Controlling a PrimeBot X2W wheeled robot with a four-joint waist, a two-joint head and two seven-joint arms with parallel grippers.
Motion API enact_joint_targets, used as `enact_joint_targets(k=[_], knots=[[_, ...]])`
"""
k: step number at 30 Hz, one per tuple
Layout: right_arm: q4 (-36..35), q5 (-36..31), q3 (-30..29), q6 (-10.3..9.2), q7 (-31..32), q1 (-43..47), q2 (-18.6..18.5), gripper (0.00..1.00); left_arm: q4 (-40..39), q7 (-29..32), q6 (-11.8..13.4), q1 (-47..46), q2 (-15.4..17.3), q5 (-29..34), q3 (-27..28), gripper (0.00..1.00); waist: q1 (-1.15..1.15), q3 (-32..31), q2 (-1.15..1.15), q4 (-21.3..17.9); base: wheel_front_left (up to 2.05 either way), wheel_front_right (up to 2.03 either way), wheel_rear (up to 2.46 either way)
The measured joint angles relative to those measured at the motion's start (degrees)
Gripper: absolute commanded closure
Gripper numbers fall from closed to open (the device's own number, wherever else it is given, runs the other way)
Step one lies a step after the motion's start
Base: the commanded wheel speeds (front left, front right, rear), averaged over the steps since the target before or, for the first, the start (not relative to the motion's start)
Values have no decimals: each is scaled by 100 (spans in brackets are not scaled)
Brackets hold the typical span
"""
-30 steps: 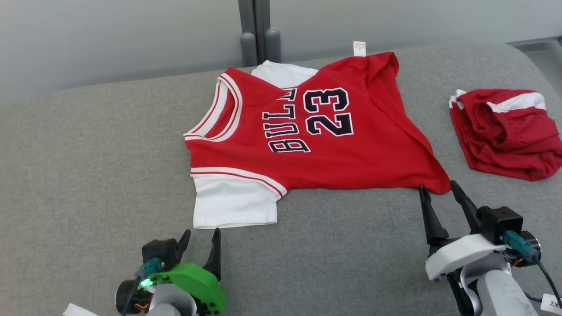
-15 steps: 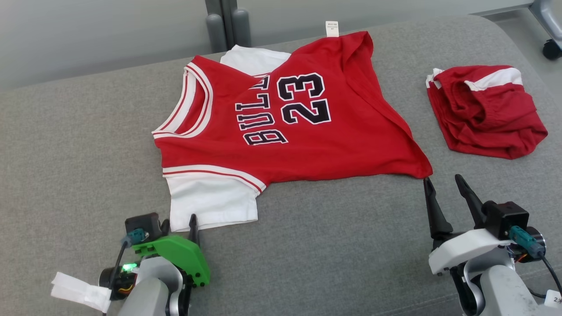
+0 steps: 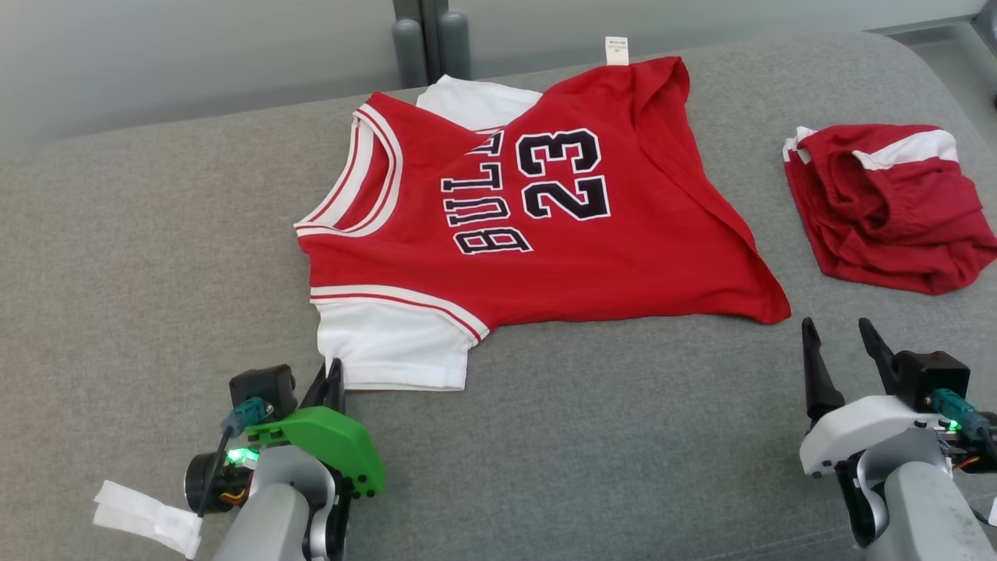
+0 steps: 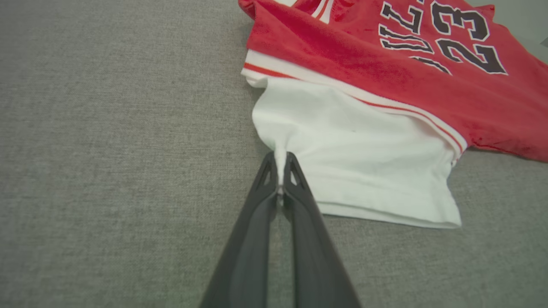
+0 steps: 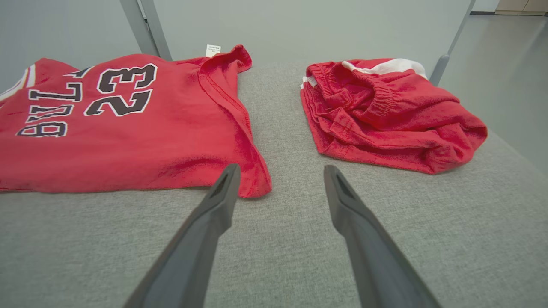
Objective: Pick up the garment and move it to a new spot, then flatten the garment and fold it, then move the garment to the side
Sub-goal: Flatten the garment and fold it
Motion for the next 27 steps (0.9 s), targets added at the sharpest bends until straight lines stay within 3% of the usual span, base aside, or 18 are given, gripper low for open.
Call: enact_joint_targets(k=[9, 18, 27], knots=[[1244, -580, -673, 0, 248, -810, -3, 0, -736, -248, 36, 327, 92, -10, 7, 100, 0, 17, 0, 243, 0, 0, 0], [2206, -575, -419, 0, 415, -1402, -1, 0, -1298, -233, 104, 634, 118, -35, -54, 100, 0, 83, 0, 392, 0, 0, 0], [2636, -436, -67, 0, 225, -1653, 0, 0, -1528, -183, 160, 743, 162, -36, -108, 100, 0, 98, 0, 437, 0, 0, 0]])
